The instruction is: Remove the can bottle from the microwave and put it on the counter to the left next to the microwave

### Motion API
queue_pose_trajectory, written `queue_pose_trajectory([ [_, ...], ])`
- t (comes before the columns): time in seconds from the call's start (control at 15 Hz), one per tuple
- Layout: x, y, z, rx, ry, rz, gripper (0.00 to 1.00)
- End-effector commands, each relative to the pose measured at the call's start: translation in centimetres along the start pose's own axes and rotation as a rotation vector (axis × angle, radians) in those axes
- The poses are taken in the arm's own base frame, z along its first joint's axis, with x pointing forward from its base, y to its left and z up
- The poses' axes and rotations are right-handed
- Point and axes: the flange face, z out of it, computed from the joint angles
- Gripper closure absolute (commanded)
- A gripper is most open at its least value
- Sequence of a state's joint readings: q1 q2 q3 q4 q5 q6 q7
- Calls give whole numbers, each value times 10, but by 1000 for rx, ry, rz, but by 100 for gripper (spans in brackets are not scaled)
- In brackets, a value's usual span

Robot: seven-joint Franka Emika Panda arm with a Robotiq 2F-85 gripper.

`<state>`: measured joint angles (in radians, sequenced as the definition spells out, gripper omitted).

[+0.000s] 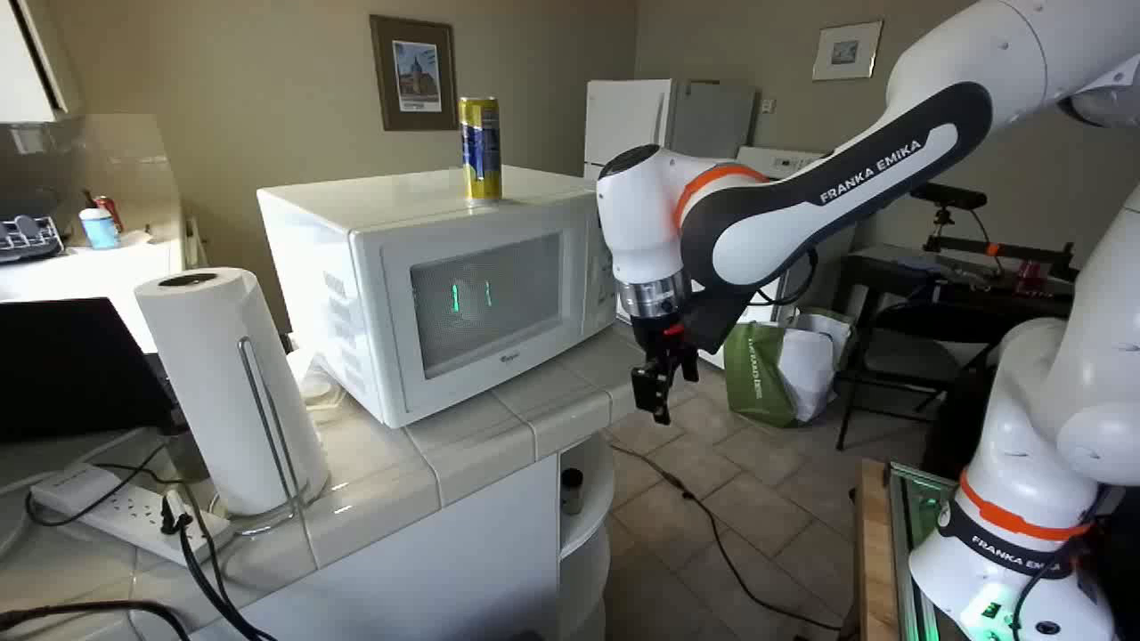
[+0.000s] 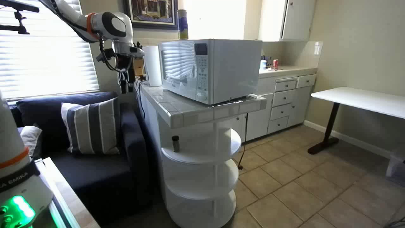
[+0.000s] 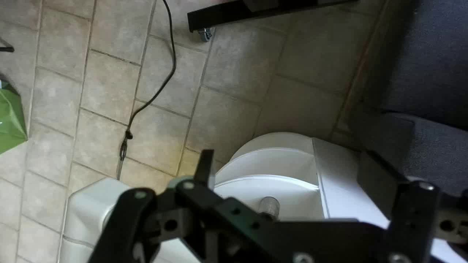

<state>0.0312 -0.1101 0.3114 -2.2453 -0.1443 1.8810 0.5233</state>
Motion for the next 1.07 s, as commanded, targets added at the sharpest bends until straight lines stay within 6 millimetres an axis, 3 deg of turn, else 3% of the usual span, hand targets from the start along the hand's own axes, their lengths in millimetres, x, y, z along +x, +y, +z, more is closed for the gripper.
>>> queue_pose_trajectory([
  [0.0, 0, 0, 0, 0, -1, 0, 0],
  [0.67, 0, 0, 0, 0, -1, 0, 0],
  [1.0, -14, 2, -62, 18, 138, 9, 0],
])
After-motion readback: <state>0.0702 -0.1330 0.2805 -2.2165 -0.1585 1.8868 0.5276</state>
